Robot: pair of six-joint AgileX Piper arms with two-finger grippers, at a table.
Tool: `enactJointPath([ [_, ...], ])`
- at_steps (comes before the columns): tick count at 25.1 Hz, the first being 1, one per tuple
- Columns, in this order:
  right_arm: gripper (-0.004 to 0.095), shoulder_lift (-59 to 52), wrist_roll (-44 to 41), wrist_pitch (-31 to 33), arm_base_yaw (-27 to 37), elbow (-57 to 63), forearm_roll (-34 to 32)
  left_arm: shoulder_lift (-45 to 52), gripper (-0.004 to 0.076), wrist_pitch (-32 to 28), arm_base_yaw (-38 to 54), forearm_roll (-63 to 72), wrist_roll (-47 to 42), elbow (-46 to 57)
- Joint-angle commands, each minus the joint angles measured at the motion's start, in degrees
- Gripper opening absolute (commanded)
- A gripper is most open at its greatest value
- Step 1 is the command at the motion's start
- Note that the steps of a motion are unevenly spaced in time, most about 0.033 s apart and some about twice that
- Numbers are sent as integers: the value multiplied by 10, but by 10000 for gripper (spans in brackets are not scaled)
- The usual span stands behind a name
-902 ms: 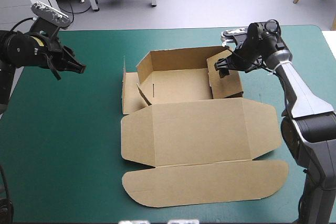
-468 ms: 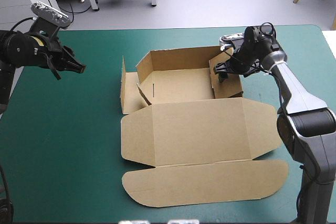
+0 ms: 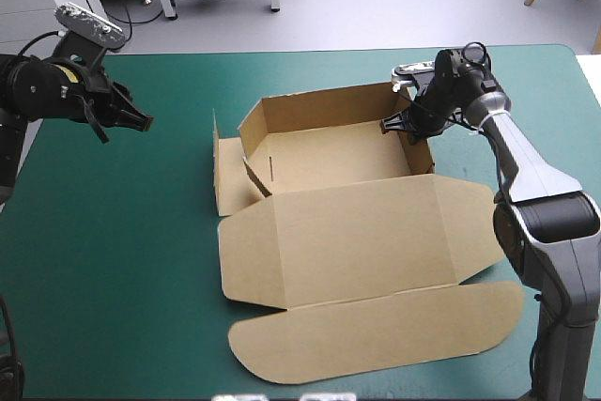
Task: Fold the box
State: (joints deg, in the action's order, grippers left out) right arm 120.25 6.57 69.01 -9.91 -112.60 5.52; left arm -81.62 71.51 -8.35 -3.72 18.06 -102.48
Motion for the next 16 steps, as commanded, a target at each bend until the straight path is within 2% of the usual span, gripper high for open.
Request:
enactJointPath([
  [1,-19,-40,8,-1,4,-17,1,19,272,21,1,-4,-5,-13],
  [6,-19,-82,36,-1,26,-17,20,19,272,26,1,-65,-17,-13],
  [11,-19,-146,82,-1,81,-17,82,19,262,26,7,-134,-53,-11],
  [14,-20,-207,122,-1,146,-17,168,19,193,25,47,-137,-64,-3],
  [16,-20,-230,140,-1,180,-17,201,19,123,17,81,-131,-65,21],
])
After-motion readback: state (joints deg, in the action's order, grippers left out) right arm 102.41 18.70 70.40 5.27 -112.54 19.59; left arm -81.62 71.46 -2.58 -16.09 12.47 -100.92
